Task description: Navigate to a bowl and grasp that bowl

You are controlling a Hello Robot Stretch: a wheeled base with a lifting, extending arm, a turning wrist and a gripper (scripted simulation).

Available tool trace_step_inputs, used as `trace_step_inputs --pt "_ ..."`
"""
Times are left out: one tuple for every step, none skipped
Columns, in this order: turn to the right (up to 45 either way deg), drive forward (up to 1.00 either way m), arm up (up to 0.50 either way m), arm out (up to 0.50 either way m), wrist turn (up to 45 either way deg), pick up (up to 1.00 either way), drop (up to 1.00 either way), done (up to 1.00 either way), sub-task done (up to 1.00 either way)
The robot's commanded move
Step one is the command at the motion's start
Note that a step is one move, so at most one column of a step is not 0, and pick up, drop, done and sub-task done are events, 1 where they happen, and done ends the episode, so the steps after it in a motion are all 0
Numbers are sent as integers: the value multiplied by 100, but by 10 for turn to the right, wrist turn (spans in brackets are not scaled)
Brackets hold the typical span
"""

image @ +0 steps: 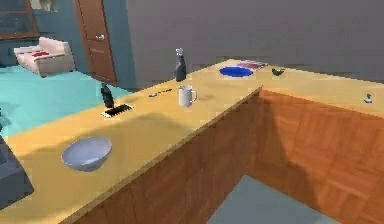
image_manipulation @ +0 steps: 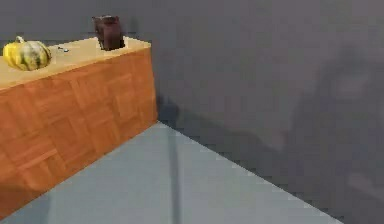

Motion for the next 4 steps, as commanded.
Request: trace_step_inputs --pt "-450 0 0 0 0 0 0 0 0" --pt "-450 0 0 0 0 0 0 0 0" --pt "-270 0 0 0 0 0 0 0 0" --pt "0 0 50 0 0 0 0 0 0"
